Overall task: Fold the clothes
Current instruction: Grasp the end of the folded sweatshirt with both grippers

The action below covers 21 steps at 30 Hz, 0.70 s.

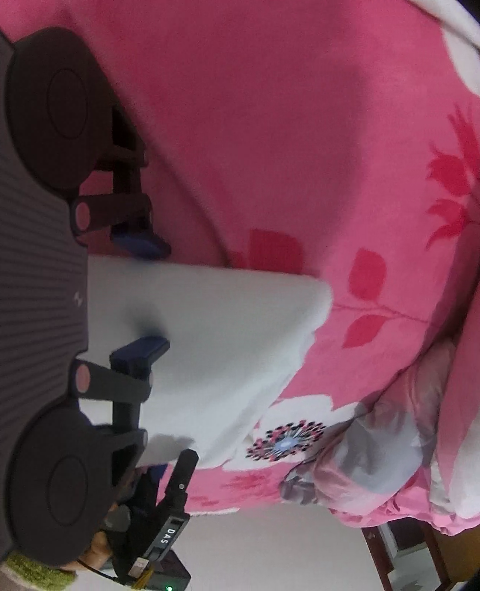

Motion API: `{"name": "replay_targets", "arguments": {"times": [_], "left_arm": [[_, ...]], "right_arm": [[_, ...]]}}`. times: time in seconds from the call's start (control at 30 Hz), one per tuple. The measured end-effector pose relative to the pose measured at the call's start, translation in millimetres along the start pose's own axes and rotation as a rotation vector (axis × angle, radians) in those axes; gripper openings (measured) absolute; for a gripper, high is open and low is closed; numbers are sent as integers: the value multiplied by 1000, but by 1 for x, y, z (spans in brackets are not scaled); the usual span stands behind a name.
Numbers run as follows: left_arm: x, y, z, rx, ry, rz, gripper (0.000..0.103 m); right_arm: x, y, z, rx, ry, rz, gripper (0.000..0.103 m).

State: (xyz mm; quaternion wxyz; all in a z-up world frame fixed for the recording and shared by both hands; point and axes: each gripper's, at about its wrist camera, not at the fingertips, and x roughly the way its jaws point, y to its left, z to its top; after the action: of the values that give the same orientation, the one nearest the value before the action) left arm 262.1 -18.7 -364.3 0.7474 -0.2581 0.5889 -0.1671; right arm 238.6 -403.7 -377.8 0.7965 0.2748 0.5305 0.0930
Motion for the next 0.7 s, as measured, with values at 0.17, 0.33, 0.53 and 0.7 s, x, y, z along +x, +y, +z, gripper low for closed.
{"name": "replay_targets", "arguments": {"times": [0.17, 0.33, 0.53, 0.7], "left_arm": [[6, 2, 7, -3, 7, -10, 42], [22, 0, 30, 1, -10, -24, 40], [17, -14, 26, 49, -57, 18, 21], [-7, -36, 17, 98, -117, 51, 14]], "right_arm": [[0, -3, 1, 23, 65, 78, 62], [23, -16, 21, 99, 52, 169, 50], [23, -22, 22, 98, 59, 250, 28], [4, 5, 19, -5, 28, 256, 25]]}}
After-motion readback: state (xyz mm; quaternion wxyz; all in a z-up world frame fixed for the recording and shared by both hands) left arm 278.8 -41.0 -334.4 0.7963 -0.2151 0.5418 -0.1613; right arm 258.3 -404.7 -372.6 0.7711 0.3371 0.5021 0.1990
